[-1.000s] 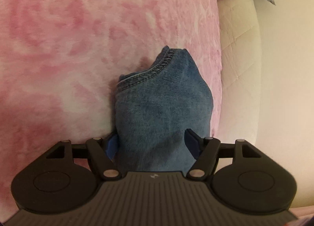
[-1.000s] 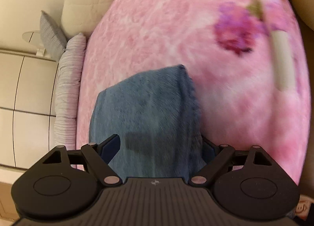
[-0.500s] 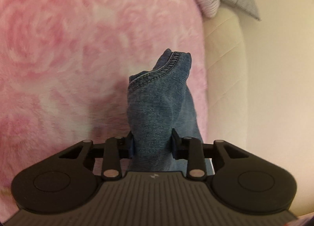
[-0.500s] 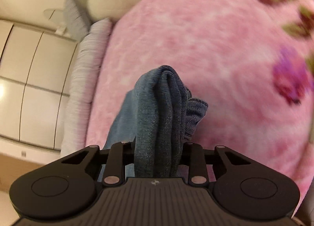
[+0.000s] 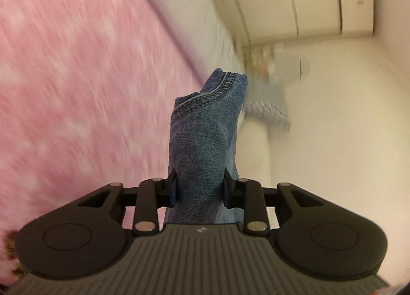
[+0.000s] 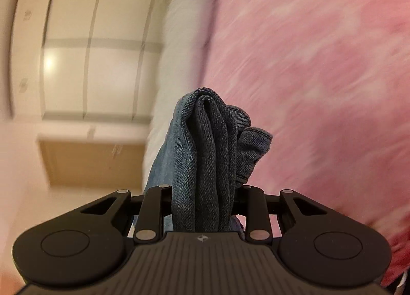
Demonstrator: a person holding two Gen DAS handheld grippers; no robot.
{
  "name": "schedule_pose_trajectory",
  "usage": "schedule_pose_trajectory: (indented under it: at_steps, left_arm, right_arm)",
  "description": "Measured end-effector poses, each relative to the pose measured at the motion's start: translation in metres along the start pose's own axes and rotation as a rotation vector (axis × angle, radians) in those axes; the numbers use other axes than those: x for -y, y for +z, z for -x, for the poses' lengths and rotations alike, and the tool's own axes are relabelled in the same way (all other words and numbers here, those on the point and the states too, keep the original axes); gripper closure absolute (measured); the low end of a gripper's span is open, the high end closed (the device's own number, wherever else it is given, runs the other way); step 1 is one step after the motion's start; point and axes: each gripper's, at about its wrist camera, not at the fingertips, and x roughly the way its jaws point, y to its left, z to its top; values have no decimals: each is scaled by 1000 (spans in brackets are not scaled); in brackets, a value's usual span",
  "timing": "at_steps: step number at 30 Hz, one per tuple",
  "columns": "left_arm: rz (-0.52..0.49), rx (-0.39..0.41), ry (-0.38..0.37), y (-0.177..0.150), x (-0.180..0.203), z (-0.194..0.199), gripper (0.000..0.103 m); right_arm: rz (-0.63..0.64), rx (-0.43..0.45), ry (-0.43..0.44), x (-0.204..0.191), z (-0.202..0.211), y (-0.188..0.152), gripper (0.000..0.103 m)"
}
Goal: Fold clothes
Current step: 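Lift the held jeans with both grippers and carry them to the clothes stack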
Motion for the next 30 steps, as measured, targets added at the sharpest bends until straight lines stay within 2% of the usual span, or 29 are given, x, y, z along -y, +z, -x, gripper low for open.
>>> schedule_pose_trajectory:
  at_steps: [7,9,13,18,24,27,30]
  left_arm:
    - [37,379,-3,46,-8,162,77]
    - [52,479,-3,59,-19,206,77]
    - [79,617,-5,96,-52,290,77]
    - [111,710,-6,176,-113,402,77]
    - [102,772,4,307,-172,522,77]
    - [91,821,5,366,-199,569,77]
    - [117,869,-7,411,-229,597,77]
  right_arm:
    - [161,-349,138,-118,-121,-78,74]
    - [206,-438,169,-147,-159,-110,74]
    - [274,-577,214,-196,-226,-186,74]
    - [315,-683,238,-243,-318,-303,74]
    - [322,-754,249,-299,-422,-461,74]
    - [336,-783,270,-335,-481,-525,74]
    - [370,-820,277,-358,-528,-581,74]
